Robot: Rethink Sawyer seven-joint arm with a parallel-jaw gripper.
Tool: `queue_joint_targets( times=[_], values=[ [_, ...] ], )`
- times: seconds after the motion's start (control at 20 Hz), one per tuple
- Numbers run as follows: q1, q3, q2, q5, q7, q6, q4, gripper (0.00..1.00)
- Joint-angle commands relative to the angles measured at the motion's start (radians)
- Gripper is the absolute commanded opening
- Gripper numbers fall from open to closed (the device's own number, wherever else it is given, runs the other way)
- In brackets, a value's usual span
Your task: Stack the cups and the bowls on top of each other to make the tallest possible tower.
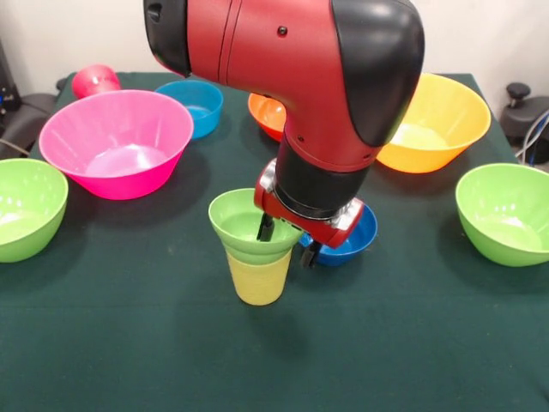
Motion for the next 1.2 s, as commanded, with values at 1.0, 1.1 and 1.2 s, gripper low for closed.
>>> queue_joint_targets(
  times=[1.0, 1.1, 1.2],
  values=[
    [-0.035, 0.191, -0.034, -0.069, -0.28, 0.157, 0.093, 1.0],
    [-0.039, 0.194, -0.044, -0.074, -0.283, 0.168, 0.097, 1.0],
    [-0.042, 0.195, -0.058, -0.079, -0.283, 0.175, 0.108, 1.0]
  ],
)
